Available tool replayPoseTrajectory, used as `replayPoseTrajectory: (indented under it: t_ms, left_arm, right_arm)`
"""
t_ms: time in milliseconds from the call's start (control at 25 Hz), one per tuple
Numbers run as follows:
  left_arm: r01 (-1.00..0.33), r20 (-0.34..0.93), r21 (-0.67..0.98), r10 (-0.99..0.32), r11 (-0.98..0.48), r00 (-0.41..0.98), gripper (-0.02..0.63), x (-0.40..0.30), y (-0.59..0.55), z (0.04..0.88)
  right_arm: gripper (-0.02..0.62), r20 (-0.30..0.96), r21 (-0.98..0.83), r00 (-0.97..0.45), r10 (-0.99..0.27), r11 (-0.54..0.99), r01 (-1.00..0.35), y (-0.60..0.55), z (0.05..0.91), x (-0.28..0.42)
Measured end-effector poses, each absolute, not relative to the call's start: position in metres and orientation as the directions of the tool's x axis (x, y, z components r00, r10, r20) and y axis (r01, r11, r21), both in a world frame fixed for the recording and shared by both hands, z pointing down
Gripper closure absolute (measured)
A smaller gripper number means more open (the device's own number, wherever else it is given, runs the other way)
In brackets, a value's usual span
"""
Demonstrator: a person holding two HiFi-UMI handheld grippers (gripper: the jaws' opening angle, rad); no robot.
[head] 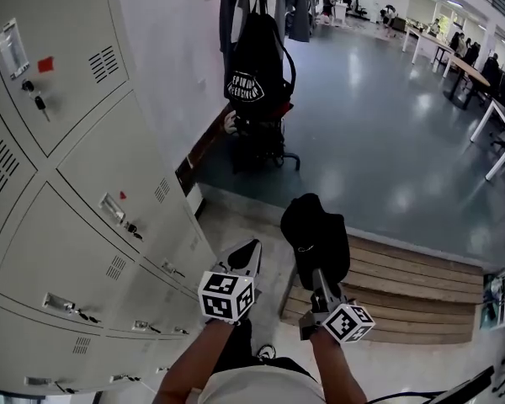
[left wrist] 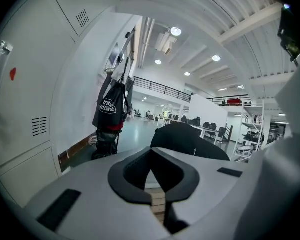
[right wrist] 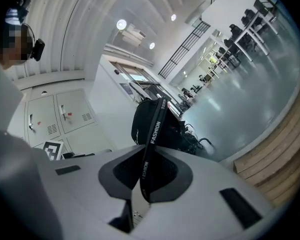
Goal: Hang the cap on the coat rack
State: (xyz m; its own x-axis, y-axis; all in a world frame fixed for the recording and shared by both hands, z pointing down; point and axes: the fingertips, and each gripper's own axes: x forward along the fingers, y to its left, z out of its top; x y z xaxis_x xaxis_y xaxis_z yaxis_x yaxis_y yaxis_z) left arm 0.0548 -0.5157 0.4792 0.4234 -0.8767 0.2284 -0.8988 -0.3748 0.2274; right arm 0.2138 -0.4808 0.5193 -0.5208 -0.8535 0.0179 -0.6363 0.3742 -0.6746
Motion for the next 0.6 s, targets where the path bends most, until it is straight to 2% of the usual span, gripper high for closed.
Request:
replayPoseTrajectory:
  t_ms: [600]
  left_arm:
    - [-0.881, 0.209, 0.234, -0.864, -0.411, 0.458, 0.603, 0.038, -0.648, 0.478]
  right_arm:
    - [0.577, -0.015, -0.660, -0.487, -0.873, 0.375, -0.651, -0.596, 0.508, 0.196]
